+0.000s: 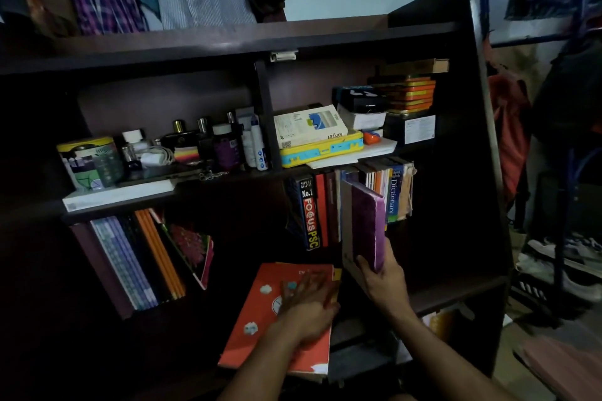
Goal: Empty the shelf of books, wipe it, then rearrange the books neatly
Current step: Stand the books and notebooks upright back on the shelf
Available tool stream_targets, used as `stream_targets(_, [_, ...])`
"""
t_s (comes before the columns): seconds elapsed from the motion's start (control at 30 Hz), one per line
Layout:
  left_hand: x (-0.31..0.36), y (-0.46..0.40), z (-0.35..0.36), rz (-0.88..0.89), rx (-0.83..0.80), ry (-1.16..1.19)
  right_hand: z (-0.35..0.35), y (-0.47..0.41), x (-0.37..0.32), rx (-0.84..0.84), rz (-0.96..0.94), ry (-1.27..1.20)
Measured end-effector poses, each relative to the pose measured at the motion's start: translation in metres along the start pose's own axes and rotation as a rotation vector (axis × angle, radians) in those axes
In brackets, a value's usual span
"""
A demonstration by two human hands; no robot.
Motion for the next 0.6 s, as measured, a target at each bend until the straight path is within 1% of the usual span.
stream_targets(0.17, [-0.017,-0.010,-0.003,-0.160,-0.009,0.014,0.016,0.001,0.019,-0.049,0.010,0.140])
stream_targets(0.33, [-0.043,-0.007,-0.010,-0.389,0.004,0.063,0.011,-0.017,0.024,-0.100,-0.010,0.223])
stream_targets(0.4, [-0.047,-0.009,-0.015,-0.418,0.009,0.046,0.011,-0.022,0.028,-0.086,-0.021,0.233])
stream_targets(0.47, [-0.044,-0.019,-0.019,-0.395,0.065,0.054,0.013,-0.026,0.031,-0.076,-0.039,0.221])
stream_targets(0.5, [-0.039,-0.025,-0.024,-0.353,0.121,0.064,0.013,-0.026,0.032,-0.077,-0.042,0.215])
stream_targets(0.6, [-0.026,-0.053,-0.044,-0.153,0.404,0.033,0.017,-0.031,0.035,-0.101,-0.049,0.226])
Point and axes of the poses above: each hand's wrist, its own y-axis away from the middle knuckle, its own z-axis out of the palm, x = y × z, the point moved 2 cm from there along -y, towards the middle knuckle
